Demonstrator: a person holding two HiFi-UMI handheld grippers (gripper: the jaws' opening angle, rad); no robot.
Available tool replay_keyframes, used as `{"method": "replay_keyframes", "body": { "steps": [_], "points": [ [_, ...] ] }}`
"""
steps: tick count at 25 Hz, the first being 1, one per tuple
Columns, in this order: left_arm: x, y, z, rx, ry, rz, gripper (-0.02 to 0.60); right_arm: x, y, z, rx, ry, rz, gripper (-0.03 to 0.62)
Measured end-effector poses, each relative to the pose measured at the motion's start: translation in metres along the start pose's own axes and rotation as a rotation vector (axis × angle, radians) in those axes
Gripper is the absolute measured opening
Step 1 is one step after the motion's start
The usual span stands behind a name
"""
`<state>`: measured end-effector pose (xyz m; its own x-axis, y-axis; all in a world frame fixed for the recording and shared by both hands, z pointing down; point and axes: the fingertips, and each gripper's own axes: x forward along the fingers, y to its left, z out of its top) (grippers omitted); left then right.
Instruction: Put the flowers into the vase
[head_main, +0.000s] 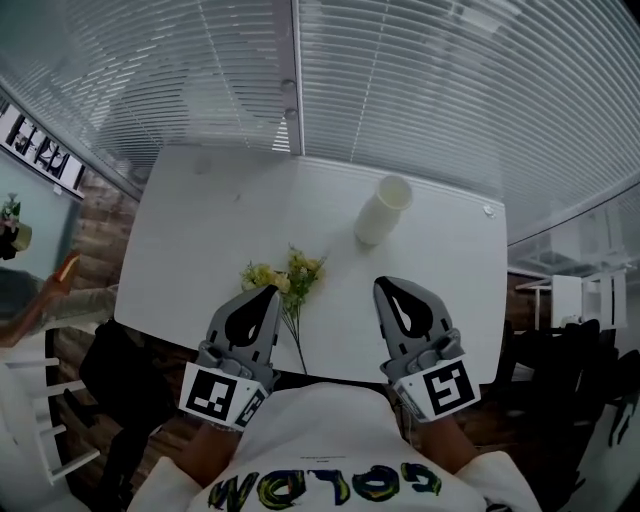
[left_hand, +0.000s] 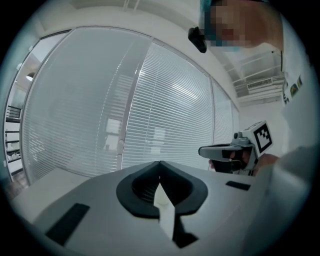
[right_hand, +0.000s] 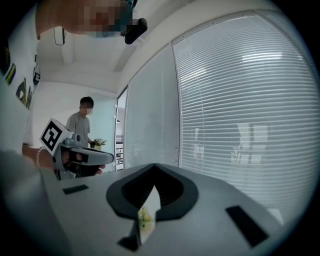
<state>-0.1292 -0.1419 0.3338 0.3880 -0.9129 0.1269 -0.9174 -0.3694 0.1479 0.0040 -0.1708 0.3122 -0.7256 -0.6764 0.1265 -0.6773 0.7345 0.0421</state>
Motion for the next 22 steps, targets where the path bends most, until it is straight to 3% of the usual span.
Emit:
{"method": "replay_keyframes", "body": {
  "steps": [6, 9, 22],
  "points": [
    [-0.013, 0.019, -0.021, -0.057, 0.054, 0.025, 0.015, 0.016, 0.014, -0.020, 0.053, 0.067, 0.048, 0.011],
    [-0.013, 0.028, -0.042, -0.104, 0.098, 0.020, 0.045, 0.028, 0.020, -0.038, 0.086, 0.105, 0.081, 0.023],
    [-0.017, 0.078, -0.161, -0.347, 0.314, 0.050, 0.129, 0.080, 0.057, -0.140, 0.266, 0.331, 0.236, 0.112]
  ]
}}
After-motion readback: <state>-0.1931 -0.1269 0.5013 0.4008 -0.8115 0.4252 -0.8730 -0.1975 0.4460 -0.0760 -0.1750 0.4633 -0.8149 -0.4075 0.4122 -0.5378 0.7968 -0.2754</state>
